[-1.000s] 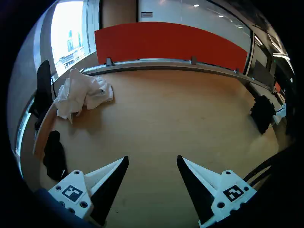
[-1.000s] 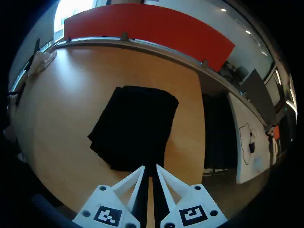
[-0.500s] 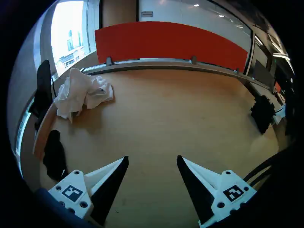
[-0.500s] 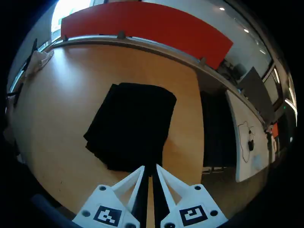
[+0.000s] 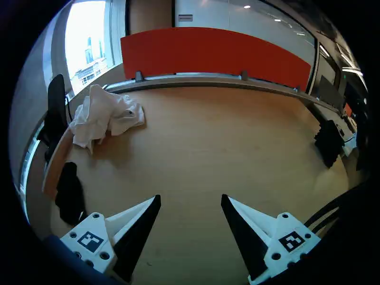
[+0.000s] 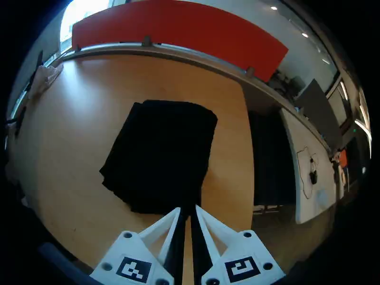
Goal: Fold towel
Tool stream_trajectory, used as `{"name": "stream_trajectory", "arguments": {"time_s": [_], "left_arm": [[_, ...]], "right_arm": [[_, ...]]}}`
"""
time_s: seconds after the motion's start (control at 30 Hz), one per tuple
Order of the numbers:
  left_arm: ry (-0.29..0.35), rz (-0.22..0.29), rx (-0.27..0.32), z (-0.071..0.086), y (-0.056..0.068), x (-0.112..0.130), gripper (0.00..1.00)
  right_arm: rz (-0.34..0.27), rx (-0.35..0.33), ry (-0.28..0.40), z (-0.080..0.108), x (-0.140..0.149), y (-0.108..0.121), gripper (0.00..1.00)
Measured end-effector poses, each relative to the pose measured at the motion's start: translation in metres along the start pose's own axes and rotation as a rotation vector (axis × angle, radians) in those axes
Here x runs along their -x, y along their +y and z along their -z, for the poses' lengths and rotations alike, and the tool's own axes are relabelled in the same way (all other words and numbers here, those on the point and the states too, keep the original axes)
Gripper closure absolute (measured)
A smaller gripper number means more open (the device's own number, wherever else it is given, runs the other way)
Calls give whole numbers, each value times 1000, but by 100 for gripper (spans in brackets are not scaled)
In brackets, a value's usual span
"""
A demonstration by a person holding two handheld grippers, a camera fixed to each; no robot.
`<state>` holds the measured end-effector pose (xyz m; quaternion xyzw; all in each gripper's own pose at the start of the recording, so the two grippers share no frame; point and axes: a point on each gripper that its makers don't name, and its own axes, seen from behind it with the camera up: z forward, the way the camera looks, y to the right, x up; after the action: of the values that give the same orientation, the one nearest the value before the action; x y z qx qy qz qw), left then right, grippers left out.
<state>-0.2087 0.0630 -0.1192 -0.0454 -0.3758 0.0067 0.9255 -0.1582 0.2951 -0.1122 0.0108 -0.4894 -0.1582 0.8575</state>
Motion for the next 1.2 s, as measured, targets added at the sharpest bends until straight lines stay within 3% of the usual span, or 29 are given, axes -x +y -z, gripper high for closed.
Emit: {"name": "stream_trajectory", "arguments": {"time_s": [0.27, 0.4, 0.53, 0.73, 1.2], "left_arm": [[3, -3, 2, 1, 2, 0, 6], [3, 0, 4, 1, 2, 1, 6], [5, 5, 5, 2, 1, 0, 6], [9, 7, 9, 2, 3, -1, 6], [16, 10, 16, 4, 5, -3, 6]], "right_arm": [[-8, 20, -1, -1, 3, 1, 91], [-17, 40, -9, -1, 7, 5, 79], [-23, 65, -16, 0, 11, 11, 35], [-36, 70, -7, 2, 12, 11, 9], [-77, 57, 39, 8, -2, 6, 9]]}}
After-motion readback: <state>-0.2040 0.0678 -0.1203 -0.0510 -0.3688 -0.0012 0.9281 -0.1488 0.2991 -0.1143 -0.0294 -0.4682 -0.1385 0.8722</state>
